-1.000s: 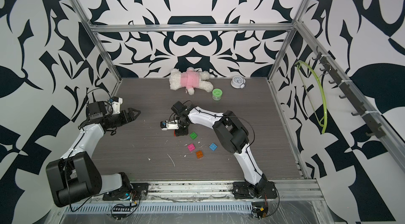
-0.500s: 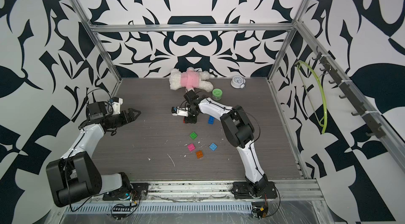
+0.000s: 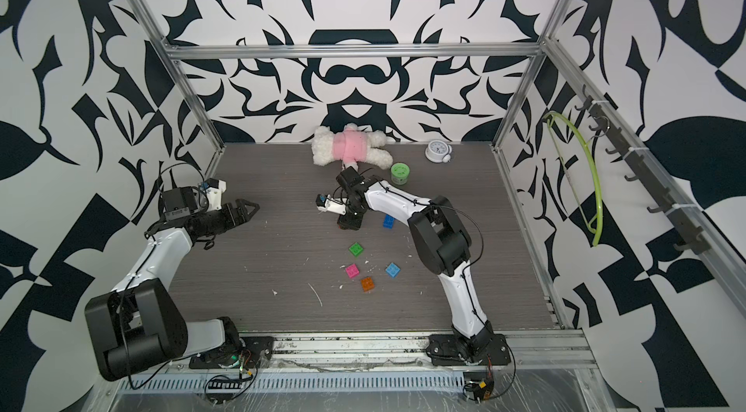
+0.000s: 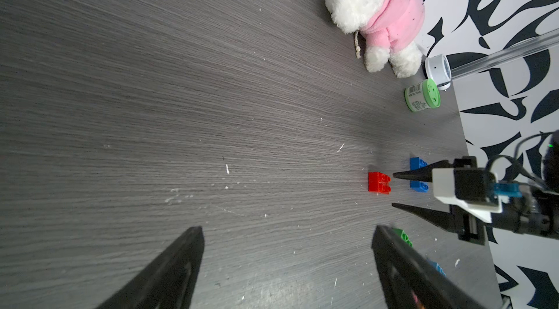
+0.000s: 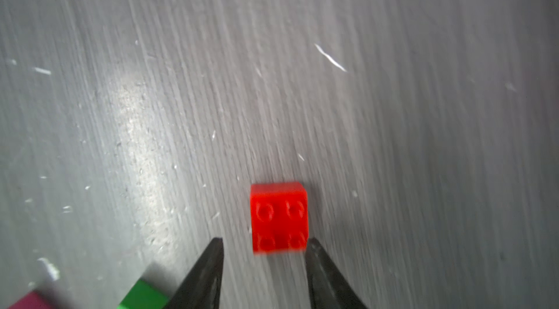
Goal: Assemble the letter y with lego
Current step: Place the lego brick at the center of the board, then pick up the lego brick from the center of the board.
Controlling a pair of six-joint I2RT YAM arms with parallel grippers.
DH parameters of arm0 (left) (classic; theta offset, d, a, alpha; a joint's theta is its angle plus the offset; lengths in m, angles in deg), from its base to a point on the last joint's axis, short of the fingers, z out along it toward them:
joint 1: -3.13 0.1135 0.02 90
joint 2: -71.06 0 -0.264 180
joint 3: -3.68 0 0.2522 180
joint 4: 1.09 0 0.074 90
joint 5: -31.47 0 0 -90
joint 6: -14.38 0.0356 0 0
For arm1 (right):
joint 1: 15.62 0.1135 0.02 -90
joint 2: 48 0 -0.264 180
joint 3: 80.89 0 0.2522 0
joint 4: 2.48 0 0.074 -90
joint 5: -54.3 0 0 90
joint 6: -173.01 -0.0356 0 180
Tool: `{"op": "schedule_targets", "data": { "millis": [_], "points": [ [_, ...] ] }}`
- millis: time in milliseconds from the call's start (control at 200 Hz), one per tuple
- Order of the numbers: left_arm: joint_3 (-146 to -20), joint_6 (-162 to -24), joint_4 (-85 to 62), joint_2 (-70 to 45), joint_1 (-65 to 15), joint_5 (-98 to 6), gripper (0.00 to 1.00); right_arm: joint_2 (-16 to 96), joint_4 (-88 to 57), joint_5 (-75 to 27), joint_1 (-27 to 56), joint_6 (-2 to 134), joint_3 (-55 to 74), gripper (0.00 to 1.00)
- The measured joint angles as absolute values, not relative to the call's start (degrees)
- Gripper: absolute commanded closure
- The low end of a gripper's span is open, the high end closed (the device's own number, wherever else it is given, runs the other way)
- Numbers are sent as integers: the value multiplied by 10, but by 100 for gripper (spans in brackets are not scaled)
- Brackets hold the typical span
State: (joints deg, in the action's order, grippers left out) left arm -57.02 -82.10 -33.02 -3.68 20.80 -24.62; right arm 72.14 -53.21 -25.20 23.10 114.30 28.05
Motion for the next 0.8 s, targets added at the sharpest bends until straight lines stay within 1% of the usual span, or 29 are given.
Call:
{"op": "schedule_targets", "data": {
  "millis": [20, 45, 70, 80, 90, 100, 110, 210, 355, 430, 560, 705, 800],
  "points": [
    [-570, -821, -330, -37, 208, -246, 8, 714, -540, -259, 231, 1120, 281, 49],
    [-570, -822, -330, -37, 208, -246, 9, 705, -550, -267, 231, 1095, 281, 41],
    [-570, -823, -330, -37, 208, -246, 9, 695, -561, -275, 231, 1068, 282, 26],
    [-570, -823, -330, -37, 208, -246, 9, 691, -566, -277, 231, 1056, 282, 17],
    [-570, -823, -330, -37, 208, -246, 9, 688, -572, -280, 232, 1040, 282, 5],
    [-570, -824, -330, -37, 208, -246, 9, 684, -577, -284, 232, 1034, 282, 1],
    [-570, -824, -330, -37, 208, -245, 9, 680, -583, -286, 233, 1025, 282, 0],
    [-569, -830, -327, -37, 208, -242, 10, 652, -626, -310, 237, 942, 273, 0],
    [-562, -836, -325, -37, 208, -239, 10, 627, -661, -341, 258, 854, 221, 1],
    [-562, -838, -325, -37, 208, -239, 10, 627, -673, -350, 267, 816, 206, 3],
    [-561, -838, -325, -37, 208, -238, 10, 628, -675, -355, 277, 772, 195, 16],
    [-561, -838, -323, -37, 208, -238, 10, 632, -672, -360, 289, 744, 195, 25],
    [-561, -838, -323, -37, 208, -238, 10, 636, -670, -360, 297, 732, 195, 34]
  ]
}}
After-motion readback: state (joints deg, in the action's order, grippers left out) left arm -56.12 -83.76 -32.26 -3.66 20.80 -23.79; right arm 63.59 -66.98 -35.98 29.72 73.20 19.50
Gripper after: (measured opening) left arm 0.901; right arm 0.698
